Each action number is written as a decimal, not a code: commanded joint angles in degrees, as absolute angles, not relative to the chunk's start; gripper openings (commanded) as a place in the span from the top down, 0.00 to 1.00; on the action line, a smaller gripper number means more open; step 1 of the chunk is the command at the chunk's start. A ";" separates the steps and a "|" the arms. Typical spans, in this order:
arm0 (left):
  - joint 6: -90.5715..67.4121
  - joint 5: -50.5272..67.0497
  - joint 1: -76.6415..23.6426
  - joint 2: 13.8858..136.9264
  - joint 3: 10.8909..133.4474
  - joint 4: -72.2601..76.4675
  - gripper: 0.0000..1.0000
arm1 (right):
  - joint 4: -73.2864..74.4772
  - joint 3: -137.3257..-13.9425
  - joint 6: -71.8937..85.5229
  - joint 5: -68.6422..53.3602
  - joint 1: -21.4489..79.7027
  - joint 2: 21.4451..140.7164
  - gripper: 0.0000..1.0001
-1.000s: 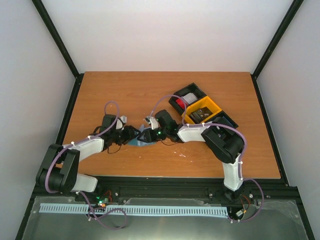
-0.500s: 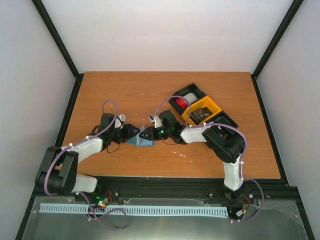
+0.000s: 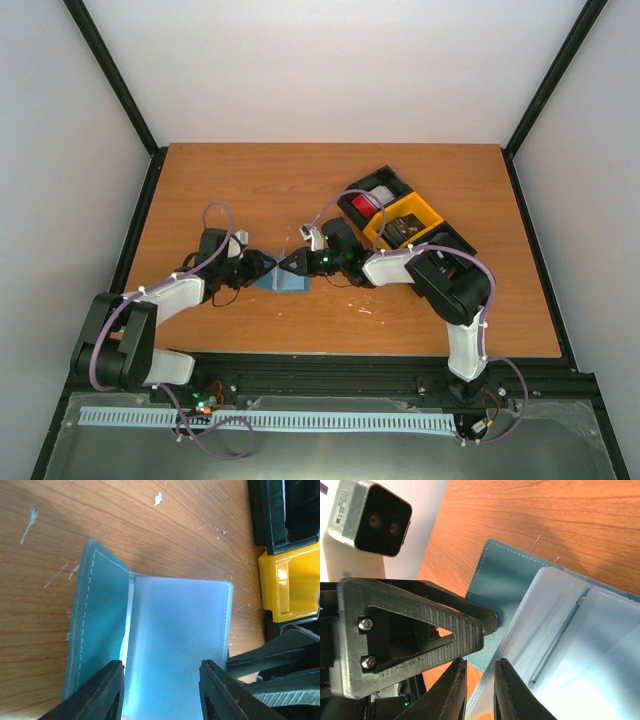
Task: Put the credit cards into the card holder
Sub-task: Open the card holder at the center of the board.
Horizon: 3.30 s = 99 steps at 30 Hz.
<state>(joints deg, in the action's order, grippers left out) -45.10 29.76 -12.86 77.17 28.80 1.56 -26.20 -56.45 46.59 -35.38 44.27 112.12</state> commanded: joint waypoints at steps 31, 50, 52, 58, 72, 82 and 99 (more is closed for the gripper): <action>-42.52 29.15 -11.69 77.41 29.00 0.71 0.45 | -20.84 -63.57 43.52 -36.58 44.27 119.38 0.86; -42.61 20.03 -11.69 78.20 29.63 -4.35 0.68 | -13.17 -69.03 40.23 -36.15 45.86 122.05 0.93; -42.86 18.57 -11.69 77.50 30.02 -5.81 0.70 | -12.04 -68.97 39.72 -34.64 45.88 121.59 0.97; -43.33 12.38 -11.69 74.54 31.44 -12.09 0.60 | -4.93 -69.96 36.71 -31.12 45.88 119.99 0.97; -41.82 11.60 -11.69 79.23 32.56 -14.28 0.62 | 7.62 -70.93 31.30 -23.56 45.79 115.74 0.97; -39.83 13.24 -11.69 80.74 33.13 -14.43 0.63 | 15.40 -73.29 28.43 -16.17 45.86 113.35 0.85; -41.95 12.89 -11.69 77.34 31.66 -13.18 0.73 | 24.72 -87.81 24.36 0.07 56.20 118.29 0.65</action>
<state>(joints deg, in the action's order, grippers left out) -41.01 14.63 -11.94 79.94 32.36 -11.57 23.00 -85.06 25.56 -1.45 55.90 114.06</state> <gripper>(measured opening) 0.265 0.350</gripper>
